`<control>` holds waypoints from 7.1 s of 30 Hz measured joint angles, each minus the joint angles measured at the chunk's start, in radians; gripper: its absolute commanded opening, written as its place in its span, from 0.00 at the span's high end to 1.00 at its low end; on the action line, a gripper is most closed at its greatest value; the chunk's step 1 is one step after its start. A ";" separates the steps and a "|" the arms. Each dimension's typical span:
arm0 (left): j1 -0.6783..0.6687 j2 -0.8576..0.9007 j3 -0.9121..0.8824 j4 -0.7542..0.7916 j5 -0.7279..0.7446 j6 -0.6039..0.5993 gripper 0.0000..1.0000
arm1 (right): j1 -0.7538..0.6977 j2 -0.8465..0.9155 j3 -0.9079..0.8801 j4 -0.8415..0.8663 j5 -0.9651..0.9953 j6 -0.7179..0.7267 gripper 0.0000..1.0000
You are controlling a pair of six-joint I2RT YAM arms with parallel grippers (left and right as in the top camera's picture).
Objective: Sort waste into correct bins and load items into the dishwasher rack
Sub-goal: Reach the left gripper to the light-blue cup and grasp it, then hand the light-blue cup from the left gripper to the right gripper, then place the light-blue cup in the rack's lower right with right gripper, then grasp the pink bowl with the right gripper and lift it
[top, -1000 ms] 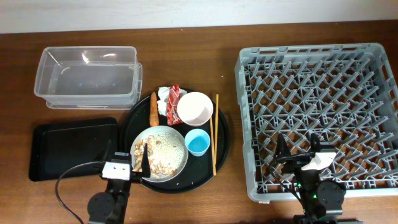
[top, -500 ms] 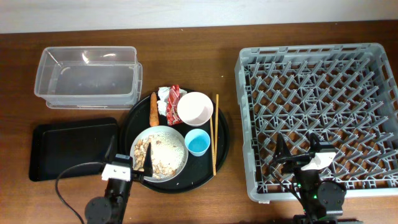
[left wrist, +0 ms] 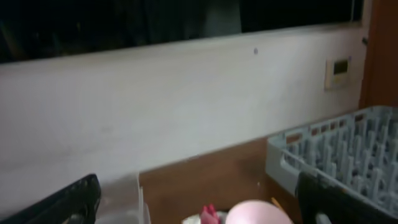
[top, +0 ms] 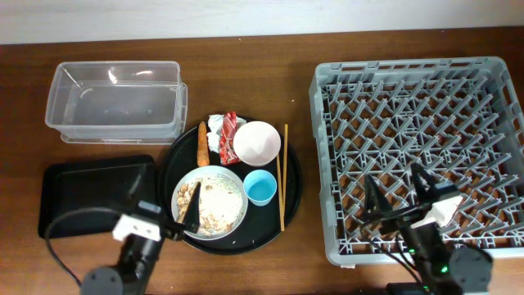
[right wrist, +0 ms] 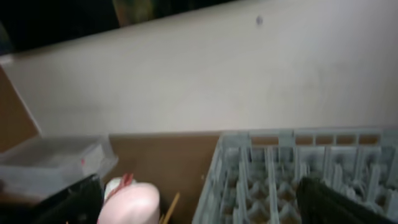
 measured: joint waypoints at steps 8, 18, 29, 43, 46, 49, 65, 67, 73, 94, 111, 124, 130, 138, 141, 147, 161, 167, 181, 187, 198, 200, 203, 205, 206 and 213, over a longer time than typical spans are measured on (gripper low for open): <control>0.000 0.518 0.510 -0.412 0.180 0.000 0.01 | 0.000 0.494 0.462 -0.419 0.008 0.000 0.02; -0.008 0.874 0.657 -0.548 0.629 -0.025 0.06 | -0.001 0.874 0.676 -0.639 -0.196 0.000 0.02; -0.328 1.150 0.666 -0.728 0.179 -0.069 0.31 | -0.001 0.968 0.676 -0.642 -0.310 0.000 0.02; -0.411 1.360 0.667 -0.684 -0.105 -0.112 0.61 | -0.001 0.968 0.676 -0.676 -0.317 0.000 0.02; -0.411 1.360 0.667 -0.667 -0.111 -0.114 0.62 | -0.001 0.968 0.676 -0.674 -0.317 0.000 0.02; -0.411 1.360 0.667 -0.655 -0.119 -0.114 0.62 | -0.001 0.968 0.676 -0.675 -0.317 0.000 0.02; -0.412 1.402 0.790 -0.810 -0.164 -0.125 0.99 | -0.001 0.968 0.676 -0.679 -0.318 0.000 0.02; -0.412 1.379 0.869 -0.888 -0.161 -0.125 0.99 | -0.001 0.968 0.676 -0.681 -0.318 0.000 0.02; -0.346 1.279 0.982 -0.895 0.040 -0.112 0.99 | -0.001 0.968 0.676 -0.675 -0.326 0.007 0.01; 0.102 1.296 0.991 -0.873 1.298 -0.021 1.00 | 0.277 0.968 0.687 -0.057 -0.751 0.023 0.12; 0.099 1.296 0.991 -0.872 1.355 -0.018 0.85 | 0.437 1.042 0.687 0.167 -0.696 0.058 0.28; 0.063 1.300 0.991 -0.822 1.313 -0.014 0.20 | 0.440 1.041 0.691 0.022 -0.677 0.022 0.45; 0.069 1.300 0.991 -0.816 1.255 -0.014 0.01 | 0.398 0.977 0.692 -0.082 -0.633 -0.029 0.45; 0.061 1.300 0.991 -0.819 1.170 -0.014 0.01 | 0.001 0.794 0.695 -0.391 -0.469 -0.035 0.44; 0.061 1.300 0.991 -0.819 1.163 -0.014 0.01 | -0.129 0.772 0.695 -0.516 -0.381 -0.038 0.45; 0.061 1.300 0.991 -0.819 1.109 -0.014 0.01 | -0.347 0.815 0.694 -0.775 -0.056 0.043 0.46; 0.061 1.300 0.991 -0.827 1.067 -0.014 0.01 | -0.579 1.075 0.711 -0.903 0.269 0.119 0.46; 0.061 1.300 0.991 -0.828 1.066 -0.014 0.01 | -0.579 1.125 0.732 -0.937 0.241 0.116 0.37; 0.061 1.300 0.991 -0.827 1.066 -0.014 0.01 | -0.579 1.155 0.790 -1.023 0.191 0.108 0.02; 0.061 1.300 0.991 -0.827 1.048 -0.014 0.01 | -0.539 1.138 0.848 -1.015 0.002 0.013 0.11; 0.061 1.273 0.991 -0.877 0.634 -0.056 0.01 | 0.156 1.022 0.872 -0.872 -0.130 -0.066 0.32; 0.061 1.229 0.993 -0.890 0.500 -0.094 0.01 | 0.282 1.067 0.872 -0.818 -0.079 -0.040 0.33; 0.061 1.144 1.009 -0.896 0.336 -0.148 0.01 | 0.405 1.156 0.872 -0.750 -0.009 0.008 0.33; 0.061 1.090 1.016 -0.898 0.253 -0.177 0.01 | 0.461 1.232 0.872 -0.693 0.025 0.042 0.33; 0.061 1.048 1.023 -0.899 0.200 -0.182 0.01 | 0.473 1.258 0.872 -0.678 0.035 0.057 0.32; 0.061 0.982 1.032 -0.934 0.098 -0.204 0.01 | 0.472 1.349 0.872 -0.488 0.080 0.132 0.44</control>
